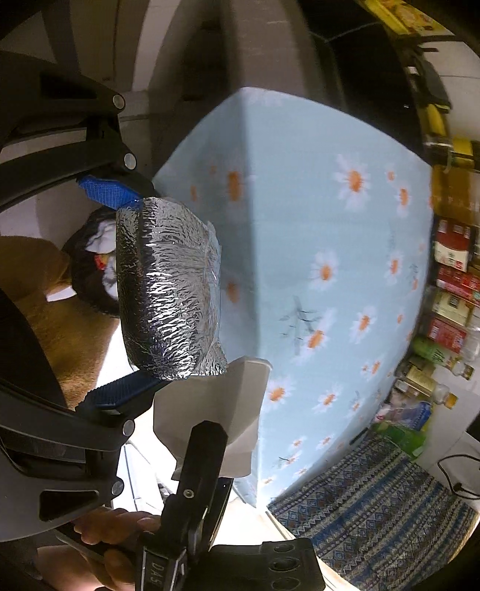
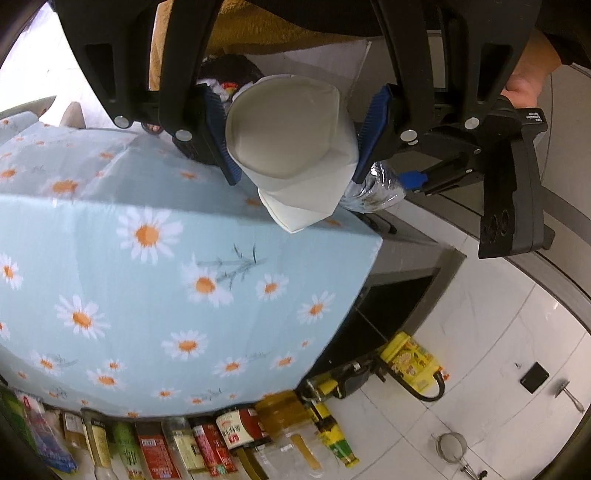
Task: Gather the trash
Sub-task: 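Carry the foil roll and white tissue down over the black bin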
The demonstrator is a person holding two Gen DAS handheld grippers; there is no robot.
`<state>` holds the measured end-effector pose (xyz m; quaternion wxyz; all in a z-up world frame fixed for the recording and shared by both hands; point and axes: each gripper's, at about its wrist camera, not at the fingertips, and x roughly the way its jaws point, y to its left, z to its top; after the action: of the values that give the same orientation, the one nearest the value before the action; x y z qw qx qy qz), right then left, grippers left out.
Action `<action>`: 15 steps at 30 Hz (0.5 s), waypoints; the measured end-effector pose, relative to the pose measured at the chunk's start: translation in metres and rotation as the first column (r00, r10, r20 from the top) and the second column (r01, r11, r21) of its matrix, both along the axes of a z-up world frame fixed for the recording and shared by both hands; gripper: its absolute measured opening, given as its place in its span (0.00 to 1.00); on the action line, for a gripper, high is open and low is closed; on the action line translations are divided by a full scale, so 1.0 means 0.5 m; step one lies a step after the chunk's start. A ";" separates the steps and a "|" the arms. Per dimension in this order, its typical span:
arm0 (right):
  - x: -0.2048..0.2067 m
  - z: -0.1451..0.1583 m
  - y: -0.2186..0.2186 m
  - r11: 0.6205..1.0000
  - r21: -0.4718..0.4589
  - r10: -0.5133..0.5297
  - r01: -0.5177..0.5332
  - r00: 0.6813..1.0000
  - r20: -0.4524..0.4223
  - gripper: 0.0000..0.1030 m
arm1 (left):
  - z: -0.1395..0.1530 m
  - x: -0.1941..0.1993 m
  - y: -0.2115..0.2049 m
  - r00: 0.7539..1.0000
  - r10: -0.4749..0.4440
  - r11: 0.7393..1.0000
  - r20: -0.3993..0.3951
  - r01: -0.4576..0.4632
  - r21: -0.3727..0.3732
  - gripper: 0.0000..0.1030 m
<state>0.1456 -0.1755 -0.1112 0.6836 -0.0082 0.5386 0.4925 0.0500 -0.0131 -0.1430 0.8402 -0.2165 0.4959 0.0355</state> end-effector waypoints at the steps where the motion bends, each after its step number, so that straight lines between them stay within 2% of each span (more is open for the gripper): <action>1: -0.004 -0.006 -0.002 1.000 -0.006 0.003 -0.003 1.000 -0.007 0.60 | -0.006 -0.004 0.000 1.000 0.007 1.000 -0.005 -0.007 -0.002 0.73; 6: -0.023 -0.052 -0.005 0.998 -0.054 0.018 -0.020 0.999 -0.046 0.60 | -0.054 -0.025 -0.009 0.998 0.017 0.999 -0.053 -0.020 -0.041 0.73; 15: -0.019 -0.136 -0.017 0.991 -0.136 -0.024 0.006 0.991 -0.130 0.60 | -0.143 -0.045 -0.010 0.987 0.029 0.995 -0.157 -0.044 -0.095 0.73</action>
<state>0.1362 -0.1841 -0.1790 0.6483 -0.0181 0.6144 0.4494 0.0275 -0.0183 -0.2145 0.7867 -0.2631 0.5568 0.0434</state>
